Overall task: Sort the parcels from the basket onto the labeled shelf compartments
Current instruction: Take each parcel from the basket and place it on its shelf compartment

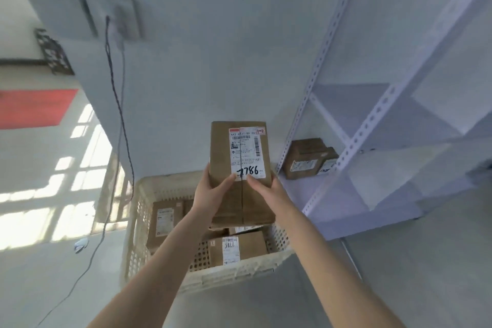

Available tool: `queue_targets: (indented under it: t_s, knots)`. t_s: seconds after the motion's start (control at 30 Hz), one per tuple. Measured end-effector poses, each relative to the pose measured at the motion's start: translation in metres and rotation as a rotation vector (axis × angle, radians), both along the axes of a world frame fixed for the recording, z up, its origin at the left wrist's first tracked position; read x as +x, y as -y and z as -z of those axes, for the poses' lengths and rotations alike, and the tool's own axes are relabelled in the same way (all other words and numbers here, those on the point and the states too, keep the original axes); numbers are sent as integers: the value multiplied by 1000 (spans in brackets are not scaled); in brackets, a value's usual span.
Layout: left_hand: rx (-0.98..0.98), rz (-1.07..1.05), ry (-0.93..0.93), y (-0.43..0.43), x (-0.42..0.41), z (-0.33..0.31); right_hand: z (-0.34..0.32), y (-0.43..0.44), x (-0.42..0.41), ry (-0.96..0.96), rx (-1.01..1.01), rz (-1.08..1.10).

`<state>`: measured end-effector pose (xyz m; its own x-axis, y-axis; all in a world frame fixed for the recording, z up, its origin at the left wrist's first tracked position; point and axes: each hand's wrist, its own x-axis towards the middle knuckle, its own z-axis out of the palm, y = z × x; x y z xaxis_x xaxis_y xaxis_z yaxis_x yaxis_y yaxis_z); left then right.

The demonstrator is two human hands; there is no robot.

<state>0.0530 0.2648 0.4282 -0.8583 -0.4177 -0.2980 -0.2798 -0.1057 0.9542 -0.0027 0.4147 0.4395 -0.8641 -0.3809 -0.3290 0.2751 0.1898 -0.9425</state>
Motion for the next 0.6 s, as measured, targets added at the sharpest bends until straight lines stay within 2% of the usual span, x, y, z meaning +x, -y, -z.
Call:
queue_targets:
  t_s: [0.17, 0.4, 0.6]
  knots:
    - [-60, 88, -84, -52, -9, -41, -24, -57, 4, -47, -87, 103]
    - [-27, 151, -96, -170, -19, -68, -50, -173, 6, -116, -102, 193]
    - [-86, -8, -149, -261, -15, -62, -56, -261, 6, -165, -21, 115]
